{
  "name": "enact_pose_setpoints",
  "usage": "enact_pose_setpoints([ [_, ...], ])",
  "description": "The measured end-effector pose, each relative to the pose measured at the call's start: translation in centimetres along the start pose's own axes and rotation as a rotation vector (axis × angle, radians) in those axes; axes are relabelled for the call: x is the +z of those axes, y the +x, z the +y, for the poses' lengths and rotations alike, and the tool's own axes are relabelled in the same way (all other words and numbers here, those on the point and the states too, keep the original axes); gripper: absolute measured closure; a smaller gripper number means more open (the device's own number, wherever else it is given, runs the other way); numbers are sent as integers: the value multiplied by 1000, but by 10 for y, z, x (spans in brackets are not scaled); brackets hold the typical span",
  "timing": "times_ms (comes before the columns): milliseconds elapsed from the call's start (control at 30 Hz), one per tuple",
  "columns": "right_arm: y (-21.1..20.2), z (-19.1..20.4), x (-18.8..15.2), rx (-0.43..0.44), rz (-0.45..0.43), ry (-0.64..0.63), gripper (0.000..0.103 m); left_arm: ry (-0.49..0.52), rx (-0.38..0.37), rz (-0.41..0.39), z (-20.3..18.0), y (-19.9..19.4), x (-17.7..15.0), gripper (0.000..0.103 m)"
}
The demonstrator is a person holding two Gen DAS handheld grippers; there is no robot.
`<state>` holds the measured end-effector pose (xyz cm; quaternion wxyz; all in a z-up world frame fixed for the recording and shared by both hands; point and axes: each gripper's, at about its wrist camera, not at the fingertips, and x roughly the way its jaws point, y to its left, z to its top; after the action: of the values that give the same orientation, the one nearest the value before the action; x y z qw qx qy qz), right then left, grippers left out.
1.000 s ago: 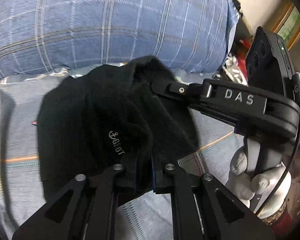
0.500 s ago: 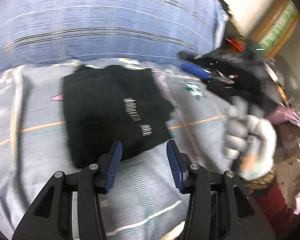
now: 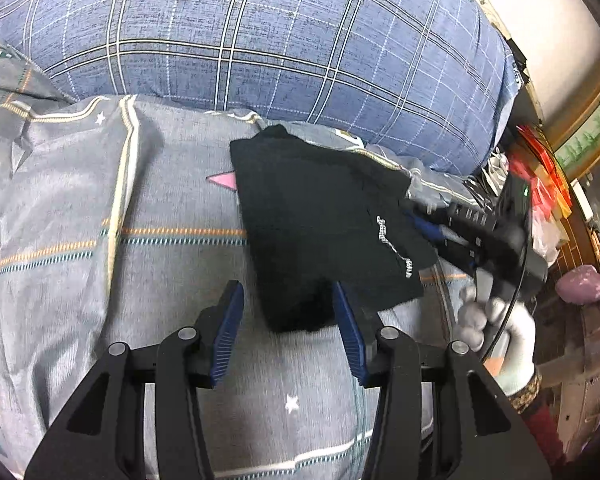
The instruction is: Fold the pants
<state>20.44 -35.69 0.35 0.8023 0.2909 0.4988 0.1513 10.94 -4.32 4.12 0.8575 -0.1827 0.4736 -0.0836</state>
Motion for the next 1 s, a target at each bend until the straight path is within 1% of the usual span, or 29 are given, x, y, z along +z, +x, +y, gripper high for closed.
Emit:
enact_pose_setpoints([
  [67, -3, -1, -1, -8, 3, -7, 70, 15, -2, -12, -8, 4, 7, 58],
  [133, -18, 8, 0, -46, -68, -46, 70, 35, -8, -24, -18, 11, 15, 58],
  [167, -25, 16, 1, -50, -108, -73, 70, 48, -14, -29, -24, 15, 18, 58],
  [200, -33, 27, 1, -45, -145, -105, 70, 61, -17, -30, -29, 19, 20, 58],
  [267, -41, 41, 1, -3, -162, -140, 70, 87, -10, -18, -36, 32, 24, 59],
  [333, -36, 57, 1, 71, -131, -178, 70, 118, 36, -1, -41, 46, 23, 59],
  [400, -22, 64, 2, 101, -82, -188, 70, 123, 56, 13, -40, 56, 18, 59],
  [467, -2, 62, 4, 89, -42, -185, 70, 127, 68, 12, -36, 63, 9, 59],
  [500, 12, 56, 5, 64, -13, -174, 70, 129, 70, 8, -36, 64, 5, 59],
  [533, 23, 53, 6, 36, 6, -161, 72, 133, 67, 3, -34, 66, 2, 58],
  [567, 31, 48, 8, 20, 20, -147, 72, 140, 62, -3, -33, 67, 0, 58],
  [600, 38, 40, 7, 23, 25, -127, 73, 143, 60, -7, -33, 68, -1, 58],
  [633, 39, 33, 7, 48, 7, -111, 73, 142, 56, -7, -33, 68, 0, 58],
  [700, 39, 29, 6, 63, -8, -95, 73, 133, 47, -5, -32, 68, 2, 57],
  [800, 36, 31, 9, 59, -1, -110, 73, 120, 35, 14, -30, 62, 6, 57],
  [867, 20, 35, 9, 48, -21, -112, 70, 99, 39, 18, -28, 49, 5, 57],
  [900, 9, 36, 7, 56, -44, -115, 69, 94, 47, 12, -27, 39, 3, 57],
  [1000, -26, 40, -9, 73, -94, -129, 69, 100, 110, -28, -27, 7, -12, 56],
])
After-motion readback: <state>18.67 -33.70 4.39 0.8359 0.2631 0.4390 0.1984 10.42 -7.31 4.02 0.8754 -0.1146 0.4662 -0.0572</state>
